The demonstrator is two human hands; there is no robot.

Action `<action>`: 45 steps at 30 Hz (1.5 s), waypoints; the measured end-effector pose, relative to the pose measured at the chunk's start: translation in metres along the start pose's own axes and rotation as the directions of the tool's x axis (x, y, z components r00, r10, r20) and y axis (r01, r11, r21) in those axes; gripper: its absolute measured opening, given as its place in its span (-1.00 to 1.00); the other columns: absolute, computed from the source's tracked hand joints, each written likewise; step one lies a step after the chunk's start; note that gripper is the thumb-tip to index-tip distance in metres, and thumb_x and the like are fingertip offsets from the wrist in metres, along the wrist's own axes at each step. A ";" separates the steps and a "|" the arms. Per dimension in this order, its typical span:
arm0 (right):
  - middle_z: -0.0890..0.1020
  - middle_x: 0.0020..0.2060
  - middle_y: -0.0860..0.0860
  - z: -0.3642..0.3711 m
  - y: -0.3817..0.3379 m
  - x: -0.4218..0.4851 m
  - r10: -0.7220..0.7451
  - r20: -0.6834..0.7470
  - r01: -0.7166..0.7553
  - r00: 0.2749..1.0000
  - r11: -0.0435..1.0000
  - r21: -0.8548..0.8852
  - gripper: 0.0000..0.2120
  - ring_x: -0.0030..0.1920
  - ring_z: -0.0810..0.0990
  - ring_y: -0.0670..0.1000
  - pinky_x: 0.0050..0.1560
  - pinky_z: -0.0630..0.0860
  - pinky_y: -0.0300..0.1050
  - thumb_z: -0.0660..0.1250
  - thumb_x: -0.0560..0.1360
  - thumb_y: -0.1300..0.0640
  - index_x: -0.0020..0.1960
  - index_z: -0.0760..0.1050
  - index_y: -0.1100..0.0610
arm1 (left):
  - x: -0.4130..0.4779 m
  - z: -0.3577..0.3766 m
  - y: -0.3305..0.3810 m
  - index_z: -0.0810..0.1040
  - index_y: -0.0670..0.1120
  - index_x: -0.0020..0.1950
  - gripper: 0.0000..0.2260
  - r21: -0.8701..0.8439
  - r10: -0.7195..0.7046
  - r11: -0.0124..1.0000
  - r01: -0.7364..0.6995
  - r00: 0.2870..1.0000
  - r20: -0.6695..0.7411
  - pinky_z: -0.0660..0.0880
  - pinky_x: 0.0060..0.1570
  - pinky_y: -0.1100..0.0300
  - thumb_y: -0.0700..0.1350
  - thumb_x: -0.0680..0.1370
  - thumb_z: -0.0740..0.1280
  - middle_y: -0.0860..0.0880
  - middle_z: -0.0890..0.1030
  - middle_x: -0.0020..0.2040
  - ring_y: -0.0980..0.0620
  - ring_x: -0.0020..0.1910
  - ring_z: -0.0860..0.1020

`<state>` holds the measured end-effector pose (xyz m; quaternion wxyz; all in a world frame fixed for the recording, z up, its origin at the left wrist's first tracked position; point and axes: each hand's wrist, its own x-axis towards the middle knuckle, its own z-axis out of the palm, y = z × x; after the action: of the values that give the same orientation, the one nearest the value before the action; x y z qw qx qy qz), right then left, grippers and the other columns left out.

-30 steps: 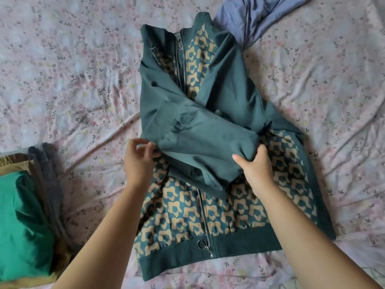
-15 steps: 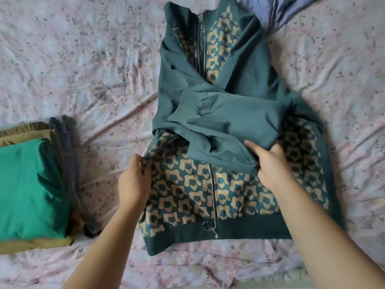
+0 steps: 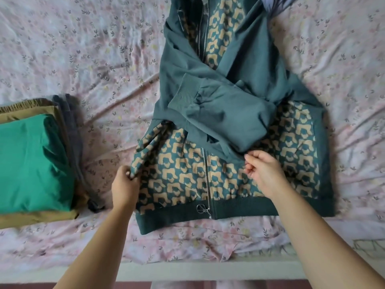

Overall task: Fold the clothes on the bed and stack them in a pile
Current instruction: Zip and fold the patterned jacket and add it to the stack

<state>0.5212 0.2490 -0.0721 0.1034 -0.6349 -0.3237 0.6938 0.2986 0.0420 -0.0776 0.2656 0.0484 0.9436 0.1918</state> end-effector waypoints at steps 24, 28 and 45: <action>0.52 -0.01 0.14 0.048 -0.183 0.106 -0.719 0.162 0.619 0.676 0.434 -0.654 -0.81 -0.05 0.47 0.01 -0.07 0.29 -0.51 0.32 0.47 0.21 0.07 0.46 0.21 | 0.095 0.012 0.223 0.37 -0.15 0.31 -0.64 -0.054 0.463 0.883 -0.466 0.885 -0.047 0.36 0.20 0.09 -0.04 0.56 0.25 -0.11 0.45 0.27 -0.06 0.25 0.42; 0.49 0.04 0.26 0.072 -0.232 0.149 -0.830 0.169 0.653 0.532 0.274 -0.706 -0.68 0.10 0.46 0.21 0.11 0.29 -0.20 0.33 0.45 0.17 0.13 0.44 0.32 | 0.148 0.019 0.262 0.35 -0.17 0.34 -0.58 -0.138 0.449 0.883 -0.450 0.893 -0.040 0.36 0.24 0.08 -0.01 0.54 0.28 -0.11 0.45 0.29 -0.04 0.26 0.42; 0.57 0.00 0.02 0.139 -0.293 0.313 -0.746 0.011 0.643 0.666 0.566 -0.515 -0.63 -0.02 0.53 -0.02 -0.16 0.40 -0.46 0.40 0.43 0.13 0.20 0.44 0.14 | 0.279 0.098 0.325 0.56 0.05 0.00 -0.90 -0.737 0.209 0.670 -0.089 0.975 0.072 0.53 0.06 0.07 -0.12 0.56 0.28 0.00 0.64 0.00 -0.02 0.03 0.60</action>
<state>0.2574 0.6036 -0.1594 0.2426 -0.5279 -0.6955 0.4228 0.1075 0.4282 -0.1638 0.3165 0.0302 0.7591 0.5680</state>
